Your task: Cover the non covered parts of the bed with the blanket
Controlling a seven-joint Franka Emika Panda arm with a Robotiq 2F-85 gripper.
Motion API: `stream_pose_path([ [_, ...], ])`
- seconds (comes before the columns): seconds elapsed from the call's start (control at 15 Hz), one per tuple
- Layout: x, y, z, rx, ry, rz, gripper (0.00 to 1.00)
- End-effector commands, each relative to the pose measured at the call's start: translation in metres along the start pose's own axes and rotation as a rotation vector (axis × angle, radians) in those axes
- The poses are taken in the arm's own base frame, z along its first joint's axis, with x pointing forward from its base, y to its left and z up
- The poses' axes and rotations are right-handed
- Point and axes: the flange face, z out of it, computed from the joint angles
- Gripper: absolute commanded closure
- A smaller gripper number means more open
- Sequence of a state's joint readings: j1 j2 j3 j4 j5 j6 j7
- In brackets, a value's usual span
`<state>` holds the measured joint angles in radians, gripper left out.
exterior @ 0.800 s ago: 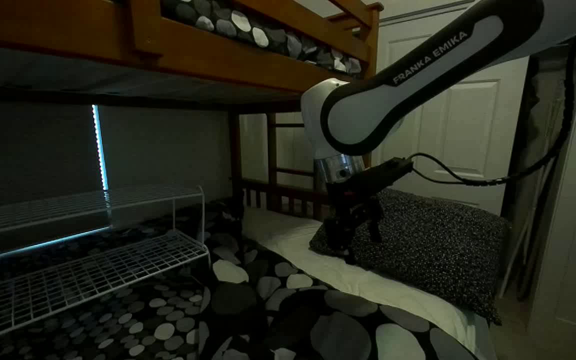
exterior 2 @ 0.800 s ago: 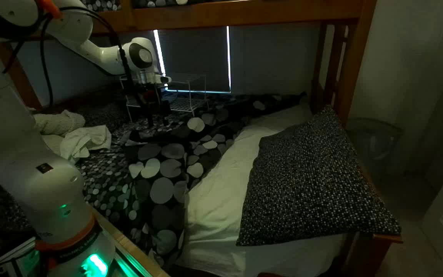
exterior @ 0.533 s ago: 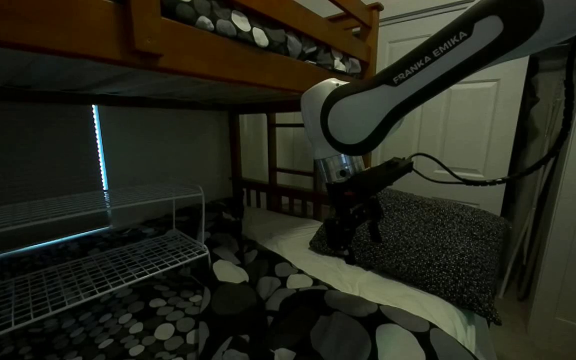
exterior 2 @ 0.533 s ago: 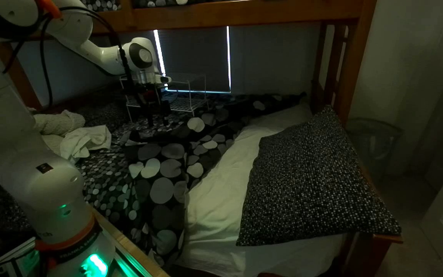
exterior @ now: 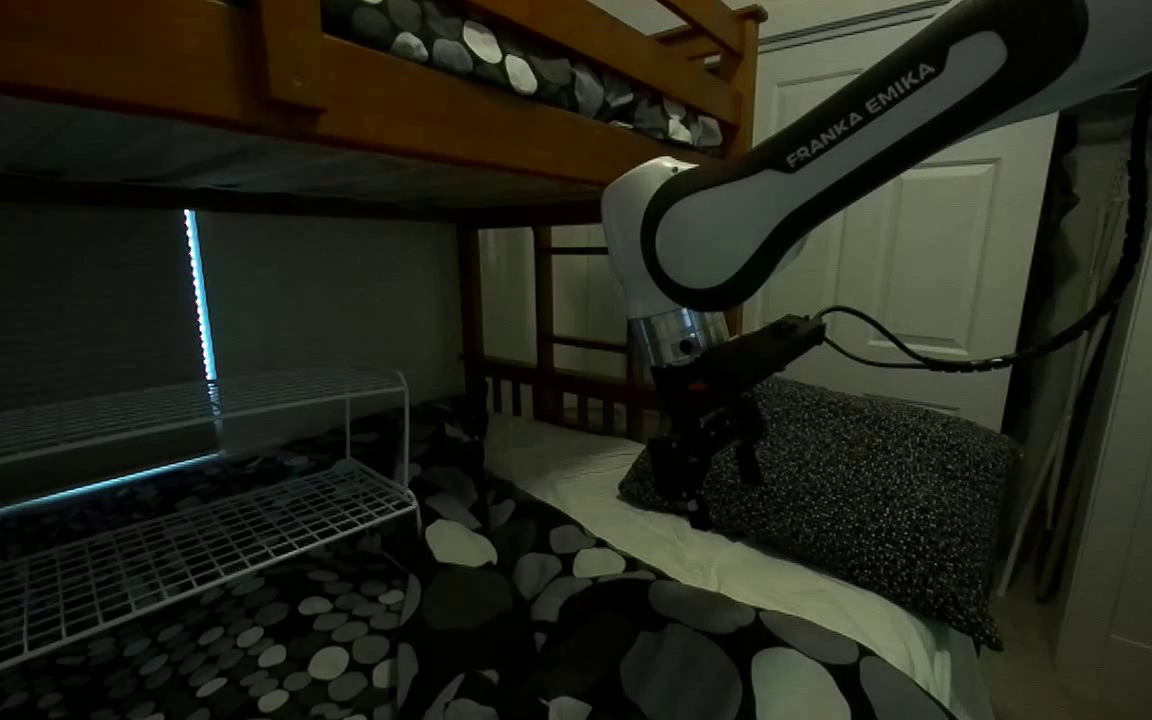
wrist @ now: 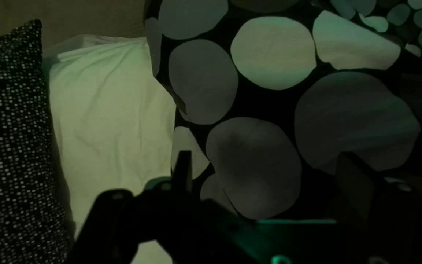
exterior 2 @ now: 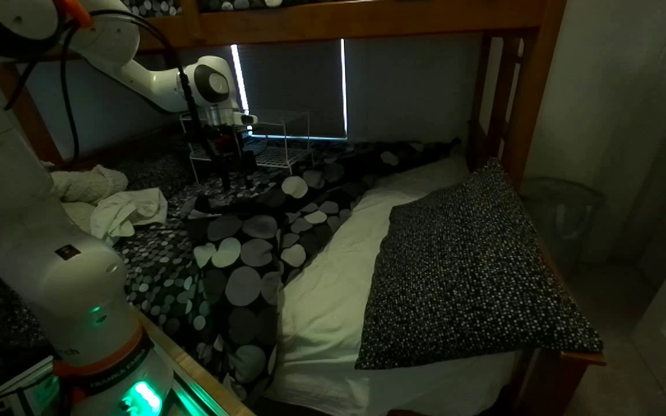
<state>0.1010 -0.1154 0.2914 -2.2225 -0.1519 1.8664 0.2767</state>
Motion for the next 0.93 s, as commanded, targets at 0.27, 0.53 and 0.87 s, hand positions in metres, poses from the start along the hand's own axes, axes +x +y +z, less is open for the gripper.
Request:
stream_pose_path([
  [0.27, -0.009, -0.096, 0.005, 0.057, 0.094, -0.409, 0.00],
  [0.53, -0.008, -0.111, 0.002, 0.049, 0.131, -0.492, 0.00],
  [0.87, -0.007, -0.116, 0.004, 0.050, 0.150, -0.562, 0.00],
])
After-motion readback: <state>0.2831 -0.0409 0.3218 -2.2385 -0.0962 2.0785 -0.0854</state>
